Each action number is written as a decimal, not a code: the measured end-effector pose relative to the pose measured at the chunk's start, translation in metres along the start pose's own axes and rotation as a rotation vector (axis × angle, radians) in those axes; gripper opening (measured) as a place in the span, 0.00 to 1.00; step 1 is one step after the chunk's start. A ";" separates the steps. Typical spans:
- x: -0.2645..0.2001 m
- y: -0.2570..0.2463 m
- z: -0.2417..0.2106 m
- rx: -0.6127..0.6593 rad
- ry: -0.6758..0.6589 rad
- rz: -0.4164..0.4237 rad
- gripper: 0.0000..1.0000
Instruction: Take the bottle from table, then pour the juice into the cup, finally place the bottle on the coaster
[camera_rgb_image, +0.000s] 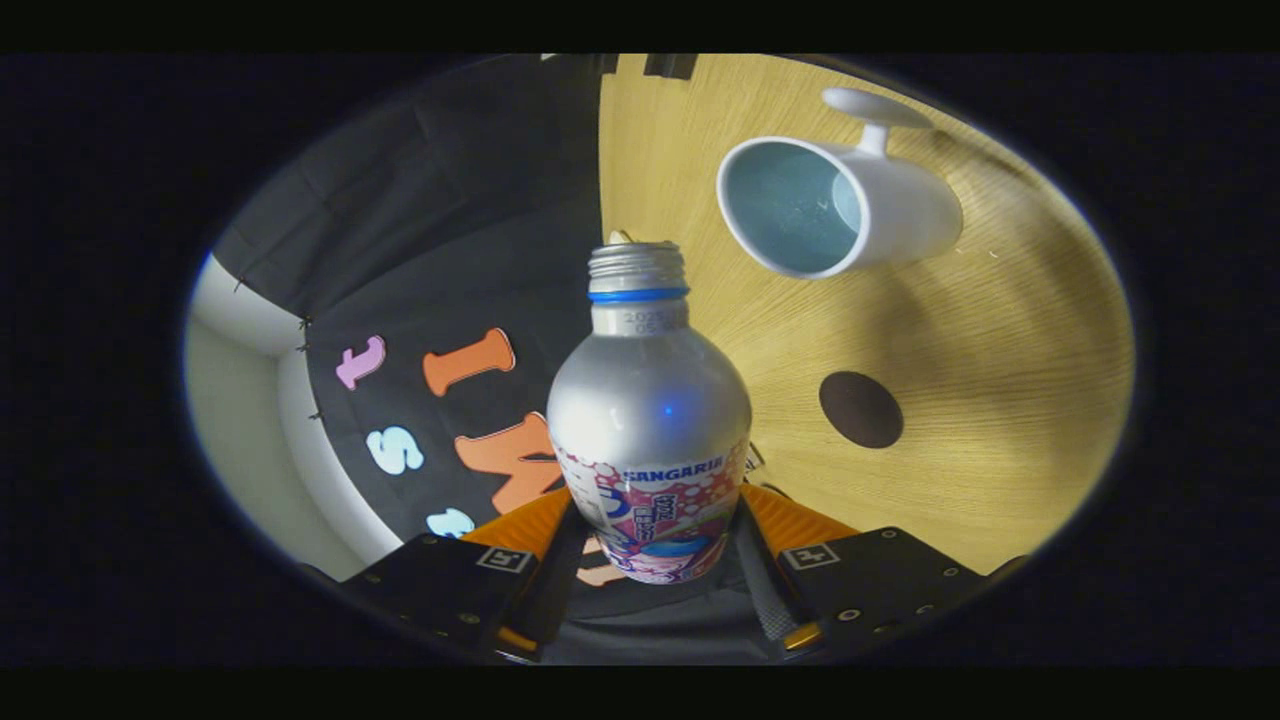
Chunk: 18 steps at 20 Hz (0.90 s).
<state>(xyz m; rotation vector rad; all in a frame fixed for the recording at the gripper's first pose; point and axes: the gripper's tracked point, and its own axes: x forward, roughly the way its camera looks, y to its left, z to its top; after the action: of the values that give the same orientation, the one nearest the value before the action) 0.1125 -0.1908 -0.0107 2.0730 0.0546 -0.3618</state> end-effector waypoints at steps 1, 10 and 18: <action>0.001 -0.002 0.000 0.010 -0.002 0.001 0.75; 0.007 -0.007 -0.001 0.066 -0.001 0.004 0.75; 0.004 -0.009 0.001 0.093 -0.009 0.005 0.75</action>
<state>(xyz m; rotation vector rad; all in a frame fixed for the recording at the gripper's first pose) 0.1150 -0.1875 -0.0197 2.1624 0.0272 -0.3770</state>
